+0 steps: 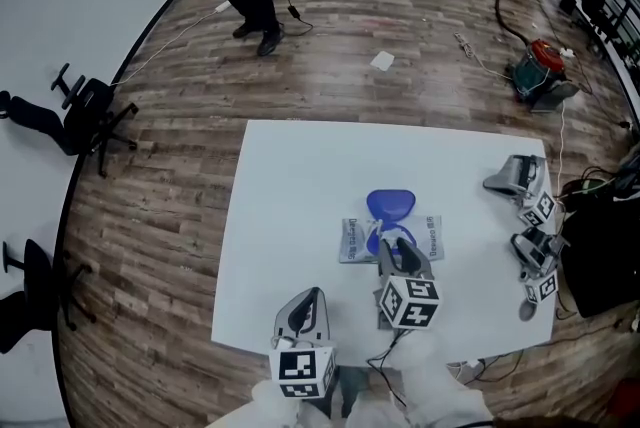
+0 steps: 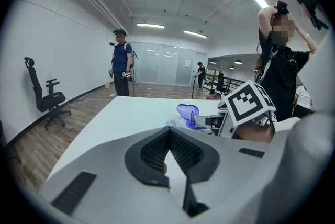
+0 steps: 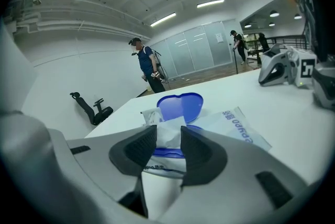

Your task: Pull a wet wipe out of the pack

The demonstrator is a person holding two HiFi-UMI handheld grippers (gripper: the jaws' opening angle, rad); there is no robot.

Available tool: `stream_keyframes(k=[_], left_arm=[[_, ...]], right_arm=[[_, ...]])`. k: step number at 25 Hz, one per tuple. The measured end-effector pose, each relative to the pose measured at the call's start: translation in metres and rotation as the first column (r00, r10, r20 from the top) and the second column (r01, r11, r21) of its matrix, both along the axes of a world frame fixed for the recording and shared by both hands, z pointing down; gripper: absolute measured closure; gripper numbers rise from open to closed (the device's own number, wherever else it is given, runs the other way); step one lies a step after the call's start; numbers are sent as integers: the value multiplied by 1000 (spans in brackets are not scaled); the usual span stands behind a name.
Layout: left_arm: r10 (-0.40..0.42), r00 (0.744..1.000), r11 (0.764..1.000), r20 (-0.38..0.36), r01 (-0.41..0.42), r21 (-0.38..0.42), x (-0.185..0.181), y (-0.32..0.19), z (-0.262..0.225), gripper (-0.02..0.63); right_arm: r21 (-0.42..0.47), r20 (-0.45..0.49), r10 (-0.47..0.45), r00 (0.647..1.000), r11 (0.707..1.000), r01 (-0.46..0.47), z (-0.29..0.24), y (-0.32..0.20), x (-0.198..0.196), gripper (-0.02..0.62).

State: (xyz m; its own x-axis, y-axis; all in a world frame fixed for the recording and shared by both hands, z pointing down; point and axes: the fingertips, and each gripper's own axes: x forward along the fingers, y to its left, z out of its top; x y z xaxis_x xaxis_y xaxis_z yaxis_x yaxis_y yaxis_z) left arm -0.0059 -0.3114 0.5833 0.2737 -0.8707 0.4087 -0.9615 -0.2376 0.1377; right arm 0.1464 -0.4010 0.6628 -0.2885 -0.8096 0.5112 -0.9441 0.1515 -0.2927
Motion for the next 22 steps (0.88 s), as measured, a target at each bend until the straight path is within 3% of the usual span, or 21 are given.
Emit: stream_keyframes(k=[22], left_arm=[[-24,1000,1000,4,25,-9,-13,5,2,609]], right_arm=[[-5,-34,5,999,1000,-5,1,2,-6,558]])
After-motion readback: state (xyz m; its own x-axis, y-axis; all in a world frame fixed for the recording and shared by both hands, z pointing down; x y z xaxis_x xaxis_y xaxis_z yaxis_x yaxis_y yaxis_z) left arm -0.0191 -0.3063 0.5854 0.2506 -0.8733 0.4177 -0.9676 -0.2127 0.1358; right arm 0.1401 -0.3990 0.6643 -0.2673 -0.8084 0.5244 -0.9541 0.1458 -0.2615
